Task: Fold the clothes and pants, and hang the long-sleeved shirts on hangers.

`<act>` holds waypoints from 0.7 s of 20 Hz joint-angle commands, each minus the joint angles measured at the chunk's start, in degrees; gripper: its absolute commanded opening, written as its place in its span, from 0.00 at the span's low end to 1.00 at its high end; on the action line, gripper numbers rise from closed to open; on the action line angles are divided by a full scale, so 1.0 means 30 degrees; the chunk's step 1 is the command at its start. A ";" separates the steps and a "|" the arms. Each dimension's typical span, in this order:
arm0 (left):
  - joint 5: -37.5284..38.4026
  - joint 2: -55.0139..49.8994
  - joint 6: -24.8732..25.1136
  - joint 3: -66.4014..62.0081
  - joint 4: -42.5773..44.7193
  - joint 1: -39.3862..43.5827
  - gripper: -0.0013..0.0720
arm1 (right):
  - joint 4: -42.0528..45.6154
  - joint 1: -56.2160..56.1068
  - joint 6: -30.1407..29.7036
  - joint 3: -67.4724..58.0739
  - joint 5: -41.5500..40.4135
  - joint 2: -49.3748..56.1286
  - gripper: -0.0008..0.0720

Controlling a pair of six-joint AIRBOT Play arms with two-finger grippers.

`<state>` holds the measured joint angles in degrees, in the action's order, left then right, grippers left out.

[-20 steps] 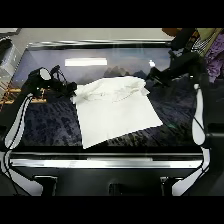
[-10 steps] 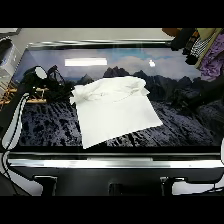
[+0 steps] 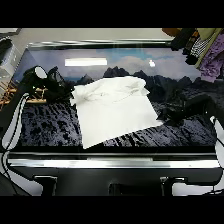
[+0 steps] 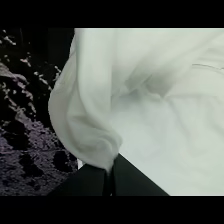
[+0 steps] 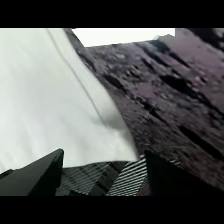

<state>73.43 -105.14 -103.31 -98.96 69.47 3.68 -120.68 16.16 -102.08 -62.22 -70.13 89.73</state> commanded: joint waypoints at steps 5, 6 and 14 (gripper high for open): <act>0.0095 0.0000 0.0000 -0.0015 -0.0321 -0.0007 0.04 | 0.0058 -0.0379 -0.0102 0.0321 0.1486 0.0350 0.66; 0.0095 0.0000 -0.0007 -0.0015 -0.0321 -0.0007 0.04 | -0.0153 -0.0379 -0.0131 0.0335 0.1304 0.0350 0.43; 0.0772 0.0685 -0.0007 -0.0022 -0.0299 -0.0321 0.04 | -0.0211 0.0044 0.2812 -0.3920 0.2754 -0.0801 0.05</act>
<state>74.41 -104.14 -103.31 -98.96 68.53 3.22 -124.51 15.53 -100.86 -66.35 -66.11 88.36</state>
